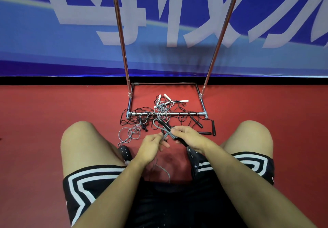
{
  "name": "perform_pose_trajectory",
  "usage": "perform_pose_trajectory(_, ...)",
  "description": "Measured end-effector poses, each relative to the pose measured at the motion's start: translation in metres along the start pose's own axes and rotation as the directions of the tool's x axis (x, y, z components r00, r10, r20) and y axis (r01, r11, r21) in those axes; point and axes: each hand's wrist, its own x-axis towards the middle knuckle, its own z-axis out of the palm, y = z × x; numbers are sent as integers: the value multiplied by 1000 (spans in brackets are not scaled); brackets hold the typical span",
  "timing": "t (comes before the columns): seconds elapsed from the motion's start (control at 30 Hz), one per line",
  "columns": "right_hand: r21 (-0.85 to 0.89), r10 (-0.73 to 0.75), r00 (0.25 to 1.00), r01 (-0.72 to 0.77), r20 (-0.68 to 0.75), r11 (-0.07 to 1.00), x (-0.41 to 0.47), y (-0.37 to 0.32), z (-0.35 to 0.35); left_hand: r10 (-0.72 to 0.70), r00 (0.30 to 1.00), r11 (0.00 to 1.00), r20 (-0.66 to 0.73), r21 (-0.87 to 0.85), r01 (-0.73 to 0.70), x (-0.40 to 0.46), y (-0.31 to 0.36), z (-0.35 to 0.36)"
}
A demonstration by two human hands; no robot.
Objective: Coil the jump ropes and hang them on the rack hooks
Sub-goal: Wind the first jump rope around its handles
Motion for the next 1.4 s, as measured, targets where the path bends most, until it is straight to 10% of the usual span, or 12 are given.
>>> perform_pose_trajectory(0.33, -199, -50, 999, 45, -18, 979, -3, -1, -1, 70, 995, 995, 76, 68, -76, -8, 1, -2)
perform_pose_trajectory(0.7, -3, 44, 967, -45, 251, 999, -16, -2, 3, 104, 987, 992, 124, 53, -111, -14, 8, -3)
perform_pose_trajectory(1.23, 30, -79, 996, 77, 37, 997, -15, -9, 3, -183, 981, 979, 71, 100, 175, -3, -2, -5)
perform_pose_trajectory(1.4, 34, -65, 998, 66, -28, 997, -13, -9, -1, -43, 999, 995, 0, 94, 43, -2, -5, -4)
